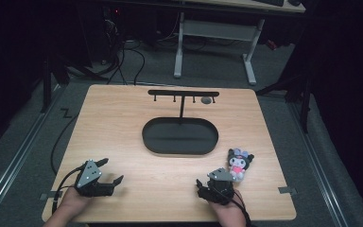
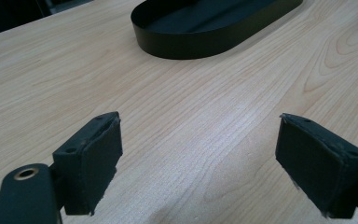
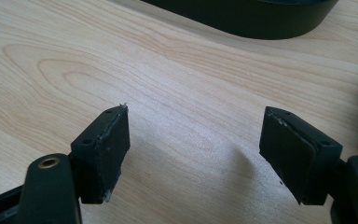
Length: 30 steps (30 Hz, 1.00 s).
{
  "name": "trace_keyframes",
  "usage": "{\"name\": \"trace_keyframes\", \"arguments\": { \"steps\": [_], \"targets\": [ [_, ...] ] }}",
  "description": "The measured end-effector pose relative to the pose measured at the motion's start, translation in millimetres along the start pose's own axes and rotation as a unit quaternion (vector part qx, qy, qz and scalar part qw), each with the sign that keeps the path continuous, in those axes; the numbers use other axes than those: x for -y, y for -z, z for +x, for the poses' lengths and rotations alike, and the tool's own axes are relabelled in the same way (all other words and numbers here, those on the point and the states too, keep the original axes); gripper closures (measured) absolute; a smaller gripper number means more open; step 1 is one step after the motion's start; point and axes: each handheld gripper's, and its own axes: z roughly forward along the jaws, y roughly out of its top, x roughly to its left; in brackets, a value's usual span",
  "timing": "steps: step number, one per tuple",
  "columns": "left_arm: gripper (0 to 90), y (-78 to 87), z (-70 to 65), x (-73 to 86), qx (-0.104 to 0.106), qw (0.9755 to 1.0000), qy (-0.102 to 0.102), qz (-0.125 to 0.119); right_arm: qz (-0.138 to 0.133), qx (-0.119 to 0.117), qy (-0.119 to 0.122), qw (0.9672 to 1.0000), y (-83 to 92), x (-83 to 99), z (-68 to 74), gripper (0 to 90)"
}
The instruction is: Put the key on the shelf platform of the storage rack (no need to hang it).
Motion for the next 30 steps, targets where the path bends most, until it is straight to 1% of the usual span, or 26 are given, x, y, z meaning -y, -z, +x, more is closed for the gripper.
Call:
{"name": "trace_keyframes", "arguments": {
  "steps": [3,5,8,11,16,17,18,20,22,23,25,27,30],
  "targets": [
    [15.5,0.1,-0.2,0.1,0.0,1.0,-0.002,-0.001,-0.001,0.0,-0.003,1.0,3.3,-3.6,-0.7,24.8],
    [15.5,0.6,-0.6,0.2,0.001,1.0,-0.004,-0.001,0.007,-0.001,-0.008,0.9999,4.7,-6.0,-2.0,24.8],
    [15.5,0.7,-0.7,0.3,0.001,1.0,-0.004,-0.002,0.015,0.001,-0.007,0.9999,5.7,-8.7,-4.2,25.5],
    [15.5,0.5,-0.6,0.3,-0.001,1.0,-0.002,-0.001,0.022,-0.004,-0.01,0.9997,5.7,-10.8,-5.6,25.5],
    [15.5,0.5,-0.8,0.3,-0.003,1.0,-0.003,0.0,0.041,-0.008,0.004,0.9991,3.5,-15.2,-6.5,26.6],
    [15.5,0.5,-0.8,0.3,-0.003,1.0,-0.003,0.0,0.041,-0.008,0.004,0.9991,3.5,-15.2,-6.5,26.6],
    [15.5,0.5,-0.8,0.3,-0.004,1.0,-0.003,0.001,0.054,-0.014,0.009,0.9984,3.3,-18.4,-6.4,27.8],
    [15.5,0.4,-1.1,0.4,-0.004,1.0,-0.004,-0.001,0.062,-0.016,0.01,0.9979,3.7,-20.9,-6.6,28.0],
    [15.5,0.4,-1.2,0.4,-0.004,1.0,-0.004,0.0,0.065,-0.017,0.012,0.9977,3.7,-22.2,-6.9,28.1],
    [15.5,0.5,-1.2,0.4,-0.004,1.0,-0.004,0.0,0.073,-0.022,0.013,0.997,3.6,-24.2,-6.2,28.5],
    [15.5,0.5,-1.2,0.4,-0.004,1.0,-0.004,-0.001,0.081,-0.02,0.022,0.9963,3.3,-25.5,-5.0,28.7],
    [15.5,0.5,-0.9,0.3,-0.003,1.0,-0.003,-0.001,0.091,-0.02,0.027,0.9953,2.5,-26.2,-3.7,28.9],
    [15.5,0.4,-0.5,0.3,-0.003,1.0,-0.001,-0.001,0.112,-0.023,0.036,0.9927,0.8,-27.2,-2.8,29.0]
  ]
}}
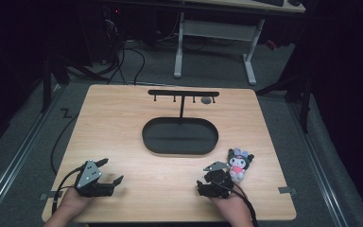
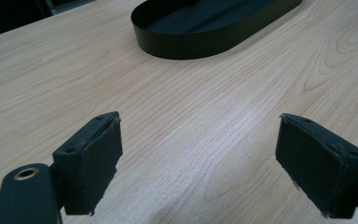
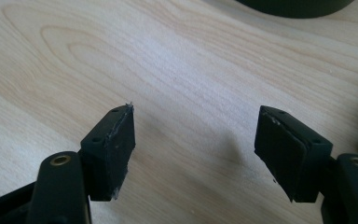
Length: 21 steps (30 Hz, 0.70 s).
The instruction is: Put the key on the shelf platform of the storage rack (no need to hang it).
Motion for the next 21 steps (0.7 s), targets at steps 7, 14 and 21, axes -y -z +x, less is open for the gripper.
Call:
{"name": "trace_keyframes", "arguments": {
  "steps": [7,14,21],
  "targets": [
    [15.5,0.3,-0.6,0.1,0.0,1.0,-0.003,0.0,0.032,-0.008,-0.008,0.9994,5.8,-5.2,-5.7,29.4],
    [15.5,0.3,-0.3,0.0,0.0,1.0,-0.003,0.001,0.065,-0.025,0.002,0.9976,12.1,-11.5,-8.7,29.3],
    [15.5,0.3,-0.3,0.0,0.001,1.0,-0.002,0.001,0.098,-0.031,0.011,0.9947,18.9,-18.3,-12.4,29.3]
  ]
}}
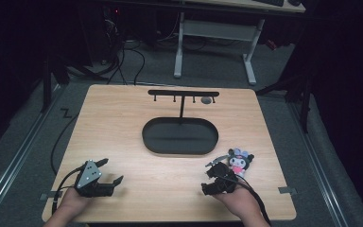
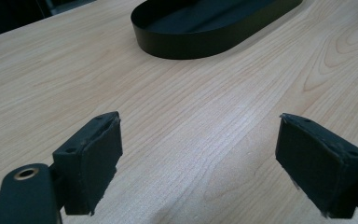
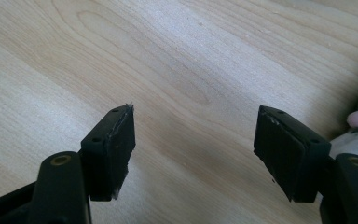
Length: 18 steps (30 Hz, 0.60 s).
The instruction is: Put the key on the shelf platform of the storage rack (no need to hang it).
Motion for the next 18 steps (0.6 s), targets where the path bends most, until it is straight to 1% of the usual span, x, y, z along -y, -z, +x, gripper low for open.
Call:
{"name": "trace_keyframes", "arguments": {
  "steps": [1,3,6,8,9,10,11,12,13,14,16,17,18],
  "targets": [
    [15.5,0.0,0.0,0.0,0.0,1.0,0.0,0.0,0.002,-0.003,-0.001,1.0,1.7,-0.7,-0.4,29.3],
    [15.5,0.0,-0.1,0.0,0.0,1.0,0.0,0.0,0.008,0.002,0.007,0.9999,7.5,-2.6,-3.4,29.2],
    [15.5,0.0,-0.1,0.0,0.0,1.0,0.0,0.0,0.021,-0.001,-0.007,0.9997,12.1,-3.8,-7.2,29.0],
    [15.5,0.0,0.0,0.0,0.0,1.0,0.0,0.0,0.023,0.001,-0.006,0.9997,13.5,-4.0,-9.0,29.2],
    [15.5,-0.1,0.1,0.0,0.0,1.0,0.001,0.0,0.026,0.006,-0.011,0.9996,16.7,-3.9,-11.6,29.2],
    [15.5,-0.1,0.1,0.0,0.0,1.0,0.001,0.0,0.026,0.006,-0.011,0.9996,16.7,-3.9,-11.6,29.2],
    [15.5,-0.1,0.1,0.0,0.0,1.0,0.001,0.0,0.028,0.007,-0.017,0.9994,20.1,-3.9,-14.8,29.1],
    [15.5,-0.1,0.1,0.0,0.0,1.0,0.001,0.0,0.028,0.008,-0.015,0.9995,21.7,-4.0,-17.3,29.0],
    [15.5,-0.1,0.1,0.0,0.0,1.0,0.0,0.0,0.029,0.008,-0.025,0.9992,23.4,-3.9,-18.8,29.0],
    [15.5,-0.2,0.1,0.0,0.0,1.0,0.001,0.0,0.029,0.008,-0.025,0.9992,23.4,-3.9,-18.8,29.0],
    [15.5,-0.3,0.3,0.0,0.0,1.0,0.002,-0.001,0.03,0.014,-0.033,0.9989,27.6,-4.3,-24.4,29.2],
    [15.5,-0.3,0.2,0.0,0.0,1.0,0.002,-0.001,0.031,0.016,-0.044,0.9984,30.9,-4.6,-28.1,29.2],
    [15.5,-0.2,0.2,0.0,0.0,1.0,0.001,0.0,0.031,0.017,-0.051,0.9981,32.5,-4.6,-29.4,29.2]
  ]
}}
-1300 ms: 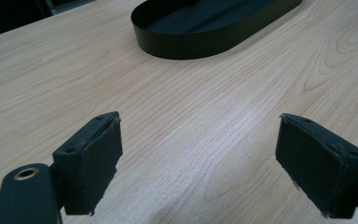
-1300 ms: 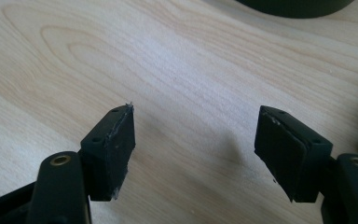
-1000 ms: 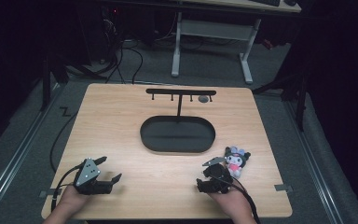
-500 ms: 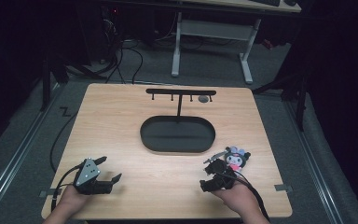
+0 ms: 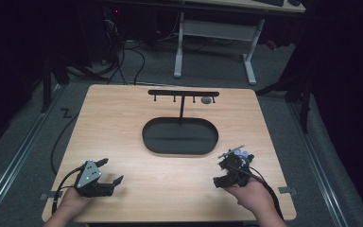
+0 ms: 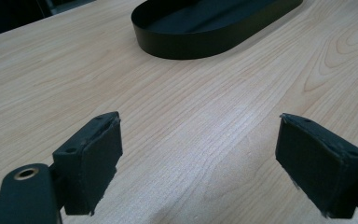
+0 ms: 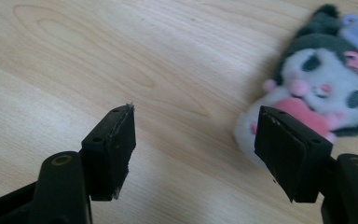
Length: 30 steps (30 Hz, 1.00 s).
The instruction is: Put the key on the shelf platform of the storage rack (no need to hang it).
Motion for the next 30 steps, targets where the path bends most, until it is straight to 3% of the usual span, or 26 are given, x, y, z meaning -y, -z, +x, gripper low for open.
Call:
{"name": "trace_keyframes", "arguments": {
  "steps": [7,11,18,30],
  "targets": [
    [15.5,-0.1,-0.2,-0.1,-0.001,1.0,-0.001,0.001,0.002,0.014,-0.01,0.9999,10.8,1.4,-13.1,30.0],
    [15.5,-0.3,-0.3,-0.1,-0.002,1.0,-0.001,0.001,0.006,0.022,-0.035,0.9991,14.4,4.9,-25.2,29.4],
    [15.5,-0.3,-0.3,-0.1,-0.002,1.0,-0.001,0.002,0.018,0.022,-0.072,0.997,2.8,8.1,-38.6,23.7],
    [15.5,-0.3,0.1,-0.2,0.0,1.0,-0.001,0.002,0.043,0.027,-0.114,0.9921,-27.7,1.6,-47.3,24.3]
  ]
}}
